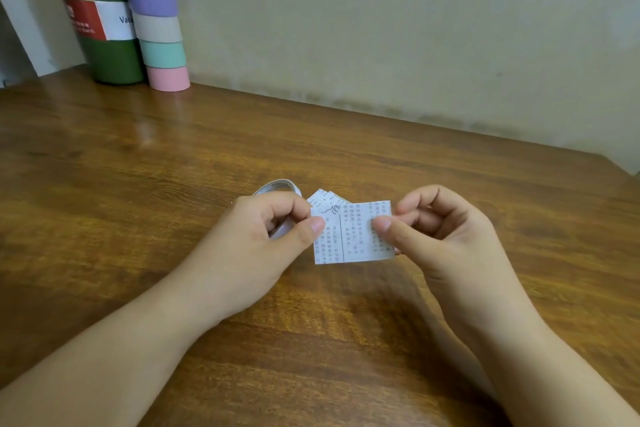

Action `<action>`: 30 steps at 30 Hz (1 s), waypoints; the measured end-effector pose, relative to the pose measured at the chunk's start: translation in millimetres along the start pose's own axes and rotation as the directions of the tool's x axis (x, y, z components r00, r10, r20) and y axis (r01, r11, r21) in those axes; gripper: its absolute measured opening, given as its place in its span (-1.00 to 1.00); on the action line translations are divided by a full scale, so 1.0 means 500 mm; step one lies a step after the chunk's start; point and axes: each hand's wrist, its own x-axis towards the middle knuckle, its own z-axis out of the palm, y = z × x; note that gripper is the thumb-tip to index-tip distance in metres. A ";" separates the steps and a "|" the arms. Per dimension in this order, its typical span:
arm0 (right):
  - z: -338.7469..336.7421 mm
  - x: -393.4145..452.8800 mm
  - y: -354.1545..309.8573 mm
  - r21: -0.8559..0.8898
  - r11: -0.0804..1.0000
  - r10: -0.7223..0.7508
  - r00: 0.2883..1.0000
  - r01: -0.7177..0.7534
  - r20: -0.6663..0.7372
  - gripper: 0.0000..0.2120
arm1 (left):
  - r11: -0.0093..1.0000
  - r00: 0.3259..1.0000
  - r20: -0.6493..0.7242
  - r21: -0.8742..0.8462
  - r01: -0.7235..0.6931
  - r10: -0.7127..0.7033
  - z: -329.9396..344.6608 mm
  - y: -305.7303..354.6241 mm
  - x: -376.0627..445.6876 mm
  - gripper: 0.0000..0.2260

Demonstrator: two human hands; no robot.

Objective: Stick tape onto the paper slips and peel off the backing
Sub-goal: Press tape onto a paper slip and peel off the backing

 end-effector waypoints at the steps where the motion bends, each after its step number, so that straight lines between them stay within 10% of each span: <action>1: -0.002 0.000 0.001 0.022 1.000 0.011 1.000 -0.011 0.003 -0.74 | 1.000 1.000 -0.001 0.000 0.001 -0.001 0.000 -0.001 0.000 -0.66; 21: 0.001 0.002 0.013 -0.290 0.943 0.193 0.978 -0.164 0.073 -0.71 | 0.991 0.999 -0.039 0.129 0.030 -0.025 0.004 0.011 -0.005 -0.75; 30: -0.007 0.003 0.033 -0.851 0.526 0.188 0.976 -0.007 0.108 -0.81 | 0.749 0.986 0.162 0.648 -0.138 0.041 0.018 -0.004 -0.023 -0.84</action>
